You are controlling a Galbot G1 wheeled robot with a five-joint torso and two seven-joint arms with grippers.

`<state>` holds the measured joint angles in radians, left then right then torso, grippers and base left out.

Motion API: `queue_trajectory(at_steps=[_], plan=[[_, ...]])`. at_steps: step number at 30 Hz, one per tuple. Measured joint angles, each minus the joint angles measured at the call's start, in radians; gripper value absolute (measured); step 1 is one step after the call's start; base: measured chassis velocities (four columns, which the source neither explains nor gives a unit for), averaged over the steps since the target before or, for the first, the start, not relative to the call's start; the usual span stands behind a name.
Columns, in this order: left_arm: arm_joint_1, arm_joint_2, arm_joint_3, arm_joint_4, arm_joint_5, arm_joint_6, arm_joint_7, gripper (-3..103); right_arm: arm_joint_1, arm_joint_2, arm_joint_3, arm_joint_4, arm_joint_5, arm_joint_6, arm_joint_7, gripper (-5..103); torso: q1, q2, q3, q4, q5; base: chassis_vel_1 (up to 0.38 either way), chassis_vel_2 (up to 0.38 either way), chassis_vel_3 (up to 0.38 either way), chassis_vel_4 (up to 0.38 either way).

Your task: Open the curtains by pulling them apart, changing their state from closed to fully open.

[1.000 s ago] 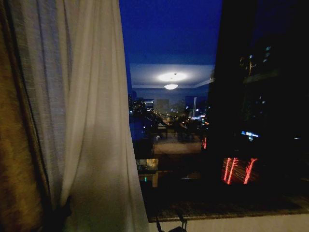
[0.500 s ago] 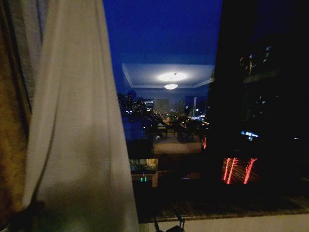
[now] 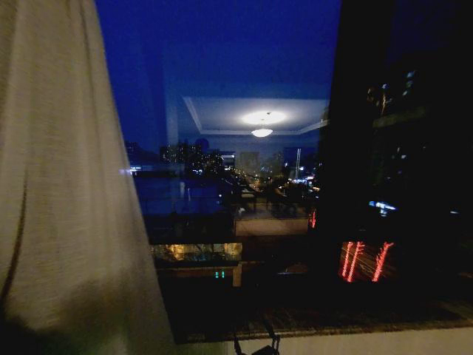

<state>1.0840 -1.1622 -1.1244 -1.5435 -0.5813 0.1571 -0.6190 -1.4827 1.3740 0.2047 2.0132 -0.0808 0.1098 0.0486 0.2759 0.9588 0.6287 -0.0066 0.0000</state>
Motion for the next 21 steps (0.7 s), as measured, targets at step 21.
queue_trajectory(at_steps=[21], plan=[[0.036, 0.032, 0.005, -0.032, 0.024, 0.038, 0.163, 7, -0.010, 0.000, -0.017, -0.004, -0.035, -0.001, -0.001, 100, 0.000, 0.000, 0.000, 0.0003, -0.0021, 0.000, 0.000, 0.000, 0.000]])
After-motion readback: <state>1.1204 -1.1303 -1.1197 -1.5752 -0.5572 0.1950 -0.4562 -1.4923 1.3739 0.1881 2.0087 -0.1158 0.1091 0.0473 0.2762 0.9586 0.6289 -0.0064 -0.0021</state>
